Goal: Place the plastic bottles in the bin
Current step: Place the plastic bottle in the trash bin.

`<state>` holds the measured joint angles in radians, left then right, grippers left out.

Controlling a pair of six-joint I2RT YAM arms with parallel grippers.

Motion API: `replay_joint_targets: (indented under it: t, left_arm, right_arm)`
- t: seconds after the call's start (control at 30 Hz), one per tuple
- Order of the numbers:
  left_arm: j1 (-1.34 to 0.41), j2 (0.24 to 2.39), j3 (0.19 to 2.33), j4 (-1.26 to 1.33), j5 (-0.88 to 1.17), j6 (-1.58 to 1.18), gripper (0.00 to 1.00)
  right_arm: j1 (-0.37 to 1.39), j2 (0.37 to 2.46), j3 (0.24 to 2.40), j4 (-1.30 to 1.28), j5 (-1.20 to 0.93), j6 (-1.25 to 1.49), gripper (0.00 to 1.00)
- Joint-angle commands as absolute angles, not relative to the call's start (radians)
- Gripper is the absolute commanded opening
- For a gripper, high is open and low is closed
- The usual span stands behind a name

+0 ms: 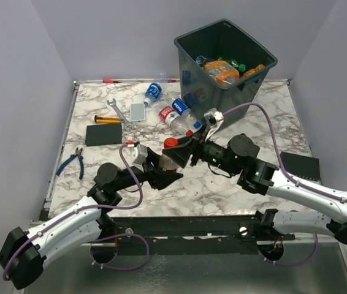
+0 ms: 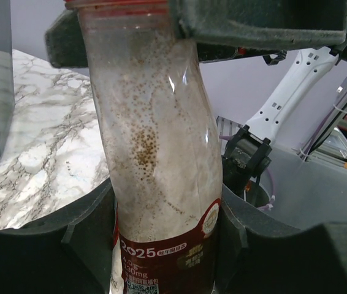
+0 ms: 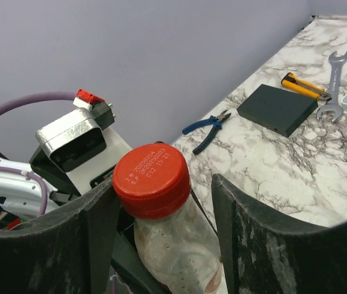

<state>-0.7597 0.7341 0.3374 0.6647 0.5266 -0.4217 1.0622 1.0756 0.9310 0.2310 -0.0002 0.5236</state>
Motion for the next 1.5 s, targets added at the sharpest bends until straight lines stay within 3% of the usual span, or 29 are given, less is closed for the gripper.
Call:
replay_joint_targets:
  t: [0.0,0.07,0.13,0.2,0.23,0.27,0.33,0.4,0.43,0.67,0.8,0.97,1.17,1.47]
  left_arm:
    - [-0.765,0.732,0.324,0.709,0.541,-0.433,0.19]
    - [-0.766,0.730,0.324,0.709,0.541,-0.433,0.19]
    - [-0.767,0.730,0.322,0.709,0.541,-0.432,0.19]
    - [-0.768,0.732,0.321,0.709,0.535,-0.433,0.20]
    - [-0.768,0.732,0.319,0.708,0.527,-0.437,0.26]
    - [-0.768,0.733,0.319,0.707,0.517,-0.442,0.38]
    - [-0.767,0.726,0.318,0.701,0.491,-0.446,0.72]
    - [-0.767,0.704,0.315,0.687,0.443,-0.444,0.94]
    - [-0.767,0.686,0.312,0.677,0.418,-0.438,0.99]
    - [-0.767,0.569,0.298,0.604,0.198,-0.378,0.99]
    - [-0.768,0.543,0.298,0.570,0.102,-0.349,0.99]
    - [-0.768,0.522,0.307,0.511,-0.006,-0.318,0.99]
    - [-0.767,0.492,0.305,0.469,-0.139,-0.296,0.99]
    - [-0.767,0.470,0.305,0.447,-0.199,-0.285,0.99]
  right_arm:
    - [1.069,1.108,0.944,0.321,0.024,0.536,0.64]
    - [1.069,1.124,0.950,0.334,0.021,0.540,0.62]
    - [1.070,1.137,0.960,0.335,0.008,0.539,0.55]
    - [1.069,1.147,0.967,0.335,0.006,0.542,0.36]
    - [1.069,1.151,0.972,0.331,0.006,0.543,0.27]
    - [1.069,1.151,0.976,0.323,0.006,0.541,0.19]
    - [1.069,1.140,0.987,0.297,0.006,0.532,0.06]
    - [1.069,1.115,1.009,0.241,0.028,0.505,0.01]
    - [1.069,1.098,1.028,0.207,0.049,0.479,0.01]
    - [1.068,1.078,1.394,-0.161,0.365,0.182,0.01]
    - [1.022,1.148,1.605,-0.203,0.566,0.021,0.00]
    - [0.785,1.201,1.714,-0.102,0.568,0.010,0.01]
    - [0.591,1.256,1.674,0.197,0.632,-0.034,0.01]
    - [0.256,1.468,1.658,0.199,0.399,0.307,0.01]
